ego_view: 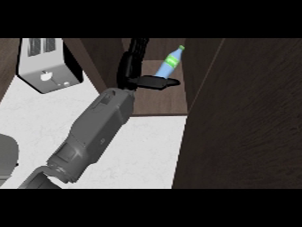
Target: Pick up the bottled water, place it into the cabinet and close the cabinet
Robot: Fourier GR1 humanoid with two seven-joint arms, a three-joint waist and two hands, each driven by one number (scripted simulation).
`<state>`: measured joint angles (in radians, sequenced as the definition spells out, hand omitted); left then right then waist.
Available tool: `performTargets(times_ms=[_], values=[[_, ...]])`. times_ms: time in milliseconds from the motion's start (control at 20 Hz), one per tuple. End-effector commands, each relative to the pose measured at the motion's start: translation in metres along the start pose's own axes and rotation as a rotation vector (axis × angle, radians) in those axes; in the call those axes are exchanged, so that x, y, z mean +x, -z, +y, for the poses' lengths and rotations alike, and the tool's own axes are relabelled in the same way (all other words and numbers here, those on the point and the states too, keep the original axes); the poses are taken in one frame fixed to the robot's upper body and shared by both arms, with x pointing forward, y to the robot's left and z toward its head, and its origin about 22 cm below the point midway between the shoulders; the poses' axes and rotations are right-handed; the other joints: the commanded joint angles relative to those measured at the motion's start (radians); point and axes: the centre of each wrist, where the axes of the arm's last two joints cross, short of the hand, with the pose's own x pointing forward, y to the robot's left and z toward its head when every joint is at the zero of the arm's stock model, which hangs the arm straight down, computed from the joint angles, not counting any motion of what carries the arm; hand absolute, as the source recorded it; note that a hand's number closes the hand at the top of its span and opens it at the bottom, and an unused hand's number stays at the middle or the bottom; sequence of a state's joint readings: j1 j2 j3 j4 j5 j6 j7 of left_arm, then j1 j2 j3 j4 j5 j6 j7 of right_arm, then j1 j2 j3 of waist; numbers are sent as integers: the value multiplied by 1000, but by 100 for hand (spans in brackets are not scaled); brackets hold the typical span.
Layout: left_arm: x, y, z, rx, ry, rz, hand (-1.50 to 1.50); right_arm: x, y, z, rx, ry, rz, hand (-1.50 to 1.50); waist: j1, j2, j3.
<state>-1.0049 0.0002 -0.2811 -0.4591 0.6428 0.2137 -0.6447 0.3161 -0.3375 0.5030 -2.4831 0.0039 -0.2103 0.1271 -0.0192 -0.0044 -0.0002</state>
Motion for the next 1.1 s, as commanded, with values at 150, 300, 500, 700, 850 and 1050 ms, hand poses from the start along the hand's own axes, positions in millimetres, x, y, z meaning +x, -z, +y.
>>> performTargets(times_ms=[150,300,500,700,850,1050], values=[[-2,-38,-3,-35,-73,46,150,24,-12,2,-2,-12,-18,-150,28,-8,0],[-7,-69,9,-27,-74,40,150,21,-8,4,8,-74,-23,-150,38,-10,0],[8,-82,29,-30,-72,58,150,23,-3,-5,165,-160,22,150,41,-9,0],[13,-124,24,-24,-85,74,150,18,5,4,269,-181,75,150,47,-6,-1],[27,-159,48,-8,-55,46,150,31,-8,11,295,-82,121,150,42,-8,0],[48,-172,51,29,-53,26,150,36,-9,30,347,34,142,150,28,-4,0]])
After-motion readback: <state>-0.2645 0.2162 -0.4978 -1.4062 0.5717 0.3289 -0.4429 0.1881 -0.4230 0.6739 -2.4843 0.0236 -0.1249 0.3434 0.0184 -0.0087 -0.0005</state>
